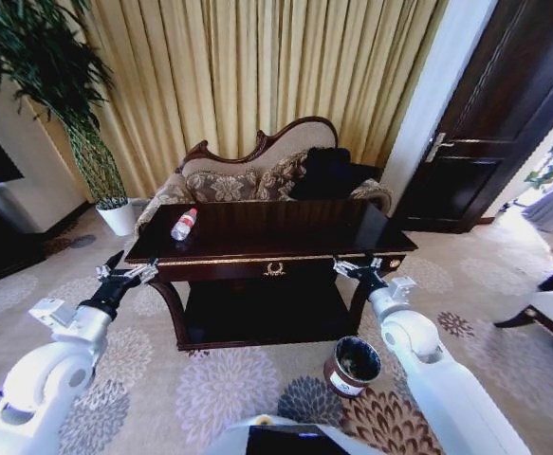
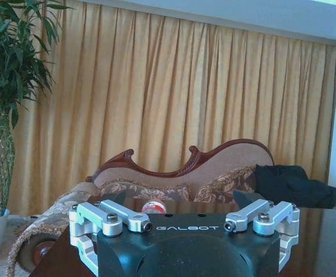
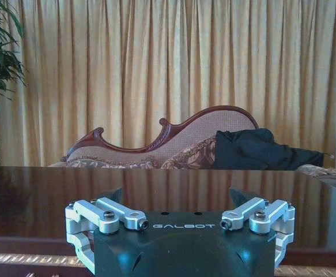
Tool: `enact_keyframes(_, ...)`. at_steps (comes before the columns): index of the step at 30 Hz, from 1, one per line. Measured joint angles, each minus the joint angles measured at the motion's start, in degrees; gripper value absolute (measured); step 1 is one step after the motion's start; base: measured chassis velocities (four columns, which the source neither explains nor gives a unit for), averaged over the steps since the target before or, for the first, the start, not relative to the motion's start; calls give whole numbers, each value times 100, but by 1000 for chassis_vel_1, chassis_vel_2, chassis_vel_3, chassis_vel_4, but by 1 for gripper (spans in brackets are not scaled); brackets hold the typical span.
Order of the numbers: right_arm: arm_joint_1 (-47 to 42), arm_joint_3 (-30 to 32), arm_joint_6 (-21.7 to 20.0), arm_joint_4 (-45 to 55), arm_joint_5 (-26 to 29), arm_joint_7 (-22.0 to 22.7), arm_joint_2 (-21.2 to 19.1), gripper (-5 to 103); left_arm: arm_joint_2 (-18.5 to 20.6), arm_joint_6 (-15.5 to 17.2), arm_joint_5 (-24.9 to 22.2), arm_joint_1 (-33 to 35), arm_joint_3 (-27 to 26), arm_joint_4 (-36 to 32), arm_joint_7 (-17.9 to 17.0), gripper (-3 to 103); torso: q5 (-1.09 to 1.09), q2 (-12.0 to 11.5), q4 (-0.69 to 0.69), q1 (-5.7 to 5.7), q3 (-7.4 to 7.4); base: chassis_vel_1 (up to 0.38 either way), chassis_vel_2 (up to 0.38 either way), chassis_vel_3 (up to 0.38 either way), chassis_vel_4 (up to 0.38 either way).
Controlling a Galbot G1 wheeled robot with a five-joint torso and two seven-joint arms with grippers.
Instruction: Move to the front of the table and place the trash on the table into the trash bin.
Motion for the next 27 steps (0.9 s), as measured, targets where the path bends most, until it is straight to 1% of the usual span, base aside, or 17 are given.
enact_keyframes(8, 84, -43, 10, -44, 2, 12, -20, 100, -30, 0, 29, 45, 22, -53, 0, 100, 1, -2, 0, 4, 2, -198, 204, 207, -190)
enact_keyframes(12, 126, -61, 129, -104, 7, 48, -35, 100, -44, 0, 40, 90, 27, -93, -2, 100, 0, -3, 0, 4, 2, -119, 138, 126, -129)
enact_keyframes(27, 213, -184, 189, -127, 85, 18, -15, 100, -56, 3, 51, 199, -45, -172, -5, 100, 1, 0, 0, 0, 1, -4, 7, 7, -10)
